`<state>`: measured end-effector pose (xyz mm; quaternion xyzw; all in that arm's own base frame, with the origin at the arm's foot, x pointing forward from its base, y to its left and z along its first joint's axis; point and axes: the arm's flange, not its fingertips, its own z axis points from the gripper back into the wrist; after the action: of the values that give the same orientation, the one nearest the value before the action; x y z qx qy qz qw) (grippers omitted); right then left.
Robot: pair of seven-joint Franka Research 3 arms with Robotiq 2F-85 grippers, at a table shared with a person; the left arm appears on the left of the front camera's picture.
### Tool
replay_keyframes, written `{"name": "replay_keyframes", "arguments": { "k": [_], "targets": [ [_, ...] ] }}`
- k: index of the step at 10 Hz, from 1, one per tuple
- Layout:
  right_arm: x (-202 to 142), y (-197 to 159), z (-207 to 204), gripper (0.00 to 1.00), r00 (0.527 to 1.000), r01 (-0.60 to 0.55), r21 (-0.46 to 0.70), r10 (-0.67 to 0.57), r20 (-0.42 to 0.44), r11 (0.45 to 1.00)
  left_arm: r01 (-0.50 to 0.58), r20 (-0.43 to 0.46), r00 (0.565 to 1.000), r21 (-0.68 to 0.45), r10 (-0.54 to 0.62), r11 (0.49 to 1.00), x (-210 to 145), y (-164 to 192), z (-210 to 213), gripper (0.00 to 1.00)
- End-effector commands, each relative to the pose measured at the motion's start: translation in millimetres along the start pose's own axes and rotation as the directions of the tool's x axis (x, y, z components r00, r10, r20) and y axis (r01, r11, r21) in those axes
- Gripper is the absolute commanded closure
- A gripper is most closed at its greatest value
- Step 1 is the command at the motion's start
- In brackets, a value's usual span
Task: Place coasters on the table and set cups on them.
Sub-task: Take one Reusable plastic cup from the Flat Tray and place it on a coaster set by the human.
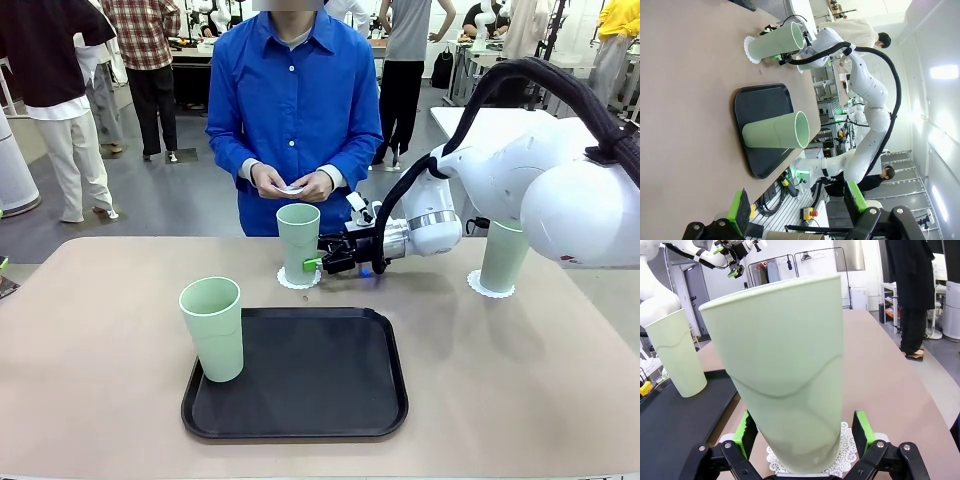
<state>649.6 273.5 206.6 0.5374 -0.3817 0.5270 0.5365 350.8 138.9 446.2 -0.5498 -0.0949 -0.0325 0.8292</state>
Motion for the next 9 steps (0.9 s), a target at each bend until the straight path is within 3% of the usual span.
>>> {"name": "replay_keyframes", "arguments": {
  "k": [1, 9],
  "targets": [
    [3.6, -2.5, 1.0, 0.00, 0.999, 0.026, 0.007, -0.025, -0.038, 1.000, 0.008, 0.004, 1.000, -0.012, -0.008, 1.000, -1.3, -1.2, 0.4, 0.00],
    [10.5, -2.6, 5.4, 0.00, 0.995, 0.038, 0.012, -0.037, -0.089, 0.999, 0.008, 0.004, 1.000, -0.012, -0.008, 1.000, -1.3, -1.2, 0.4, 0.00]
  ]
}}
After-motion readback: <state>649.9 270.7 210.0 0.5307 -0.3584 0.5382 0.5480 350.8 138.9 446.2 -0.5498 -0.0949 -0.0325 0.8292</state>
